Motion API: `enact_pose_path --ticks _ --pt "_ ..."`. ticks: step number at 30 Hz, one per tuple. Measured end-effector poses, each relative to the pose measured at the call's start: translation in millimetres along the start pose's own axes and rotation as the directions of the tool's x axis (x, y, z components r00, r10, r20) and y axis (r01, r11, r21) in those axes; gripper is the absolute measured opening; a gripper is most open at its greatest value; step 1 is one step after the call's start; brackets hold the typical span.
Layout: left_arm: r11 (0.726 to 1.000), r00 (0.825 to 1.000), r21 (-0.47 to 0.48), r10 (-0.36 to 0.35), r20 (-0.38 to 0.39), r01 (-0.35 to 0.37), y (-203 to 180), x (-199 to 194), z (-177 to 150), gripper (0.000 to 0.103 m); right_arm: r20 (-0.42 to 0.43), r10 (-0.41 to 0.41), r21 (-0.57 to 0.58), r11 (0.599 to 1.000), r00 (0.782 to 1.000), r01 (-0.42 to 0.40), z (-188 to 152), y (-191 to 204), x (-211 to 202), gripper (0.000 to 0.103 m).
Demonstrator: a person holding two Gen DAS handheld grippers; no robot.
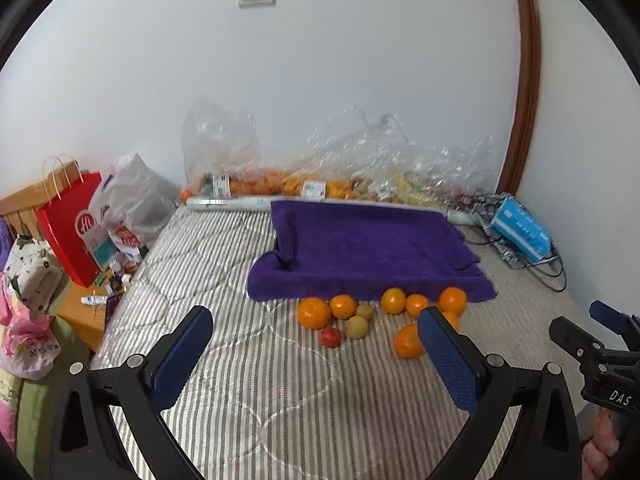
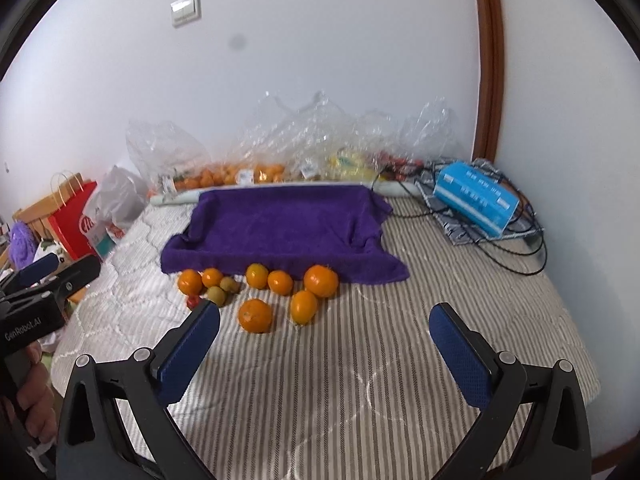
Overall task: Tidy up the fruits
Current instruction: 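Move the left gripper to the small red fruit while the right gripper approaches an orange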
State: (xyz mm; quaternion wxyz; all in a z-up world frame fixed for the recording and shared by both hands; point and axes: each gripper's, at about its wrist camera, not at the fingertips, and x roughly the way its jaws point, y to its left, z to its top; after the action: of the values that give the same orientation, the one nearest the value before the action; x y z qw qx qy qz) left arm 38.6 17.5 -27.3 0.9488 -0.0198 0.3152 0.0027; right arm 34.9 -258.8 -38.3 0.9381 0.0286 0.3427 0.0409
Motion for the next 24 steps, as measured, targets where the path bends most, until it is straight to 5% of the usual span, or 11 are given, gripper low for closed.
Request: enact_pose_path --ticks 10,17,20,24 --pt "0.999 0.992 -0.001 0.046 -0.117 -0.046 18 73 -17 0.095 -0.081 0.009 0.030 1.000 0.997 -0.007 -12 -12 85 0.101" --pt "0.998 0.983 -0.026 0.045 -0.176 -0.051 32 105 -19 0.093 -0.158 0.099 0.112 0.990 0.982 -0.082 -16 -19 136 0.077" --pt "0.998 0.981 -0.032 0.044 -0.189 -0.050 33 114 -20 0.081 -0.198 0.127 0.112 0.988 0.972 -0.106 -20 -13 153 0.058" --pt "0.999 0.980 -0.012 0.043 -0.195 -0.046 32 120 -24 0.080 -0.189 0.135 0.109 0.987 0.973 -0.116 -21 -4 163 0.054"
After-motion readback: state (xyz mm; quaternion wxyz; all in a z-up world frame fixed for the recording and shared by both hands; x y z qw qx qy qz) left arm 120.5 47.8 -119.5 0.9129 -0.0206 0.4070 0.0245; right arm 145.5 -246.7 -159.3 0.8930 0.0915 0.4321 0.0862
